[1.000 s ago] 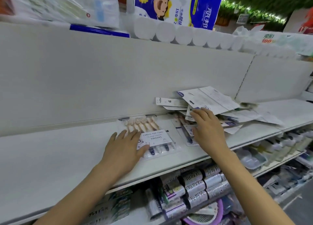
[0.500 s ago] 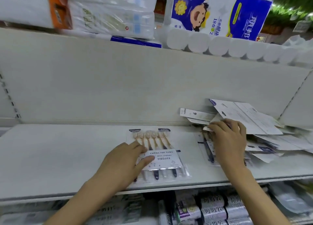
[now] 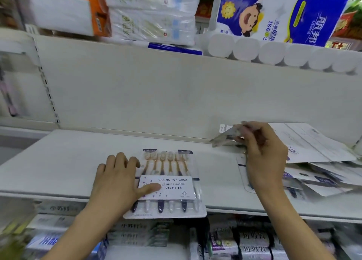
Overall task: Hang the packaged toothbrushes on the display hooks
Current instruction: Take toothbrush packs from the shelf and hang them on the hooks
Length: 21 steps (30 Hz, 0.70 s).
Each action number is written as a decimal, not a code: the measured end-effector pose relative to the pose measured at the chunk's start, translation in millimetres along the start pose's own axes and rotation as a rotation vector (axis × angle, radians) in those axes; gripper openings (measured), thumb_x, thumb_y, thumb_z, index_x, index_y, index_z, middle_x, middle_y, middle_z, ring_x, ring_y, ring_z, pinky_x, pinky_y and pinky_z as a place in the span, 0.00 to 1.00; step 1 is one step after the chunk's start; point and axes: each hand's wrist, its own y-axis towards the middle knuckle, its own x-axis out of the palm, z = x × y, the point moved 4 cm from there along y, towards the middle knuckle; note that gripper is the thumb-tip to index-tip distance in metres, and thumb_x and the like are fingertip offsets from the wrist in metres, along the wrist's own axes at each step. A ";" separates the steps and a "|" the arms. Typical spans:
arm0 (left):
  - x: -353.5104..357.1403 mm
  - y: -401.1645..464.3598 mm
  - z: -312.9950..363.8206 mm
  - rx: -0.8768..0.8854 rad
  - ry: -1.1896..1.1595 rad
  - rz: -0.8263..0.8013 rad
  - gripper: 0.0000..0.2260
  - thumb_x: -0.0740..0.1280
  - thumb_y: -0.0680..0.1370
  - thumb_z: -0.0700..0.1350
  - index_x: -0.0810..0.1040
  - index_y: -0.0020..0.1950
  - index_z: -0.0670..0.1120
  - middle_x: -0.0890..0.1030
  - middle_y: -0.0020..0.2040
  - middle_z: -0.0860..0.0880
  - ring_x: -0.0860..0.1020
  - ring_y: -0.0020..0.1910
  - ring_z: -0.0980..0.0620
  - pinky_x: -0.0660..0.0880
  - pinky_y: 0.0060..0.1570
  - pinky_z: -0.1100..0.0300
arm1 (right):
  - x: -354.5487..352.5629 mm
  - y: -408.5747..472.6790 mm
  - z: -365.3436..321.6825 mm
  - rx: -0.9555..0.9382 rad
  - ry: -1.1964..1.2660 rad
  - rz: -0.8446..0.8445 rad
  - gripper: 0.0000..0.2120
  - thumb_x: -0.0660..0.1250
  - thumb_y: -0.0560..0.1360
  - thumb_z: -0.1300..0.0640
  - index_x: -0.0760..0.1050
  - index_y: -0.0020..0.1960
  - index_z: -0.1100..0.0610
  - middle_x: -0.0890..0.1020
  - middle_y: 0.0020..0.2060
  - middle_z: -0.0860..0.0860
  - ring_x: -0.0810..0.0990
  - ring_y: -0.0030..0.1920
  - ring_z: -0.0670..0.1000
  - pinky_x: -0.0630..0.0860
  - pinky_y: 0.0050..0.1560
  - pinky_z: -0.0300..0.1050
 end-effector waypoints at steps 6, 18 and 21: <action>-14.3 -33.3 -15.6 -0.208 0.082 -0.077 0.46 0.42 0.68 0.80 0.74 0.66 0.49 0.82 0.48 0.49 0.80 0.45 0.45 0.70 0.43 0.51 | 13.9 -2.6 -0.8 0.189 0.318 -0.106 0.09 0.73 0.74 0.68 0.78 0.51 0.59 0.87 0.44 0.52 0.86 0.47 0.52 0.82 0.52 0.48; -24.5 -72.7 -21.1 -0.394 -0.342 -0.183 0.44 0.58 0.72 0.72 0.40 0.79 0.58 0.71 0.62 0.50 0.80 0.48 0.47 0.74 0.41 0.54 | 33.5 -26.4 -28.1 0.137 0.369 -0.199 0.12 0.72 0.76 0.62 0.77 0.58 0.57 0.84 0.41 0.51 0.75 0.34 0.50 0.74 0.29 0.42; -14.7 -77.8 -17.3 -0.385 -0.608 -0.129 0.40 0.67 0.74 0.64 0.49 0.79 0.60 0.68 0.65 0.53 0.77 0.49 0.52 0.73 0.45 0.54 | 30.3 -32.6 -40.8 0.094 0.367 -0.220 0.13 0.72 0.76 0.61 0.78 0.60 0.58 0.83 0.41 0.50 0.74 0.33 0.49 0.73 0.30 0.38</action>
